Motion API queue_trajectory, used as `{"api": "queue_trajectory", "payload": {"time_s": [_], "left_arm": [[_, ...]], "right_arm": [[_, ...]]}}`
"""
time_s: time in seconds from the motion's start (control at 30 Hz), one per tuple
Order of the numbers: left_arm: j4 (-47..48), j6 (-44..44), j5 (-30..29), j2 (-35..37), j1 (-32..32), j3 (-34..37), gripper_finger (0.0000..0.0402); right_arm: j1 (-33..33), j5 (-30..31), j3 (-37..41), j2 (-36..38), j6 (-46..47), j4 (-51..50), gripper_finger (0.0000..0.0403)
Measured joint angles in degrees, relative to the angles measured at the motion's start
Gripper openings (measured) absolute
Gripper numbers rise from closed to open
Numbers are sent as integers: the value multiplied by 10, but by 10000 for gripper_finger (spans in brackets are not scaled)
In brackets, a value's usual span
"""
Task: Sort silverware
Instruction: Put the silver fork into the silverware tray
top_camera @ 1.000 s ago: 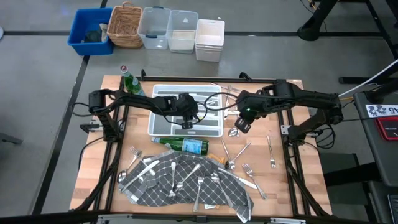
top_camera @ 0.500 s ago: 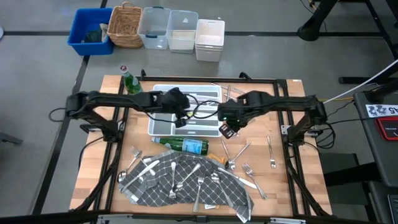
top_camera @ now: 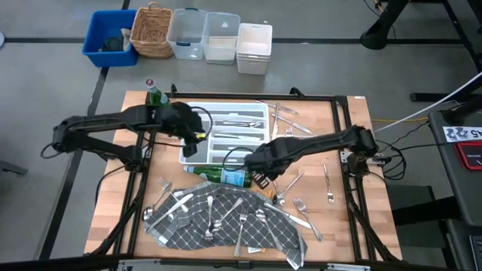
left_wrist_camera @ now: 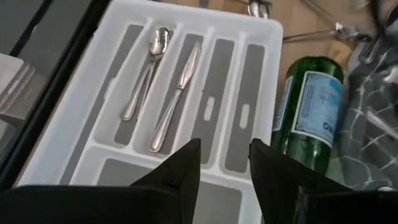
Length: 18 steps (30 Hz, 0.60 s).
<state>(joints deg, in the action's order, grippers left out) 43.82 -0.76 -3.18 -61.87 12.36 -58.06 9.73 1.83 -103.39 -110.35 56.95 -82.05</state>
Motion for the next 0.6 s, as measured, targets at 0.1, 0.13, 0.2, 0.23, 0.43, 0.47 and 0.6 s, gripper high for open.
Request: {"api": "queue_trajectory", "payload": {"time_s": [0.1,0.13,0.2,0.23,0.43,0.47,0.6], "left_arm": [[10,9,0,21,0,0,125],[11,13,0,26,0,0,125],[11,19,0,34,0,0,125],[14,21,0,35,0,0,125],[32,23,0,38,0,5,125],[36,23,0,38,0,9,125],[36,23,0,38,0,31,125]], "right_arm": [[9,0,0,-21,14,0,94],[9,0,0,-27,17,0,94],[13,0,0,-37,23,1,94],[16,1,0,-43,27,1,94],[19,-9,0,-62,16,-23,94],[19,-19,0,-61,10,-36,94],[19,-17,0,-28,0,-82,94]]}}
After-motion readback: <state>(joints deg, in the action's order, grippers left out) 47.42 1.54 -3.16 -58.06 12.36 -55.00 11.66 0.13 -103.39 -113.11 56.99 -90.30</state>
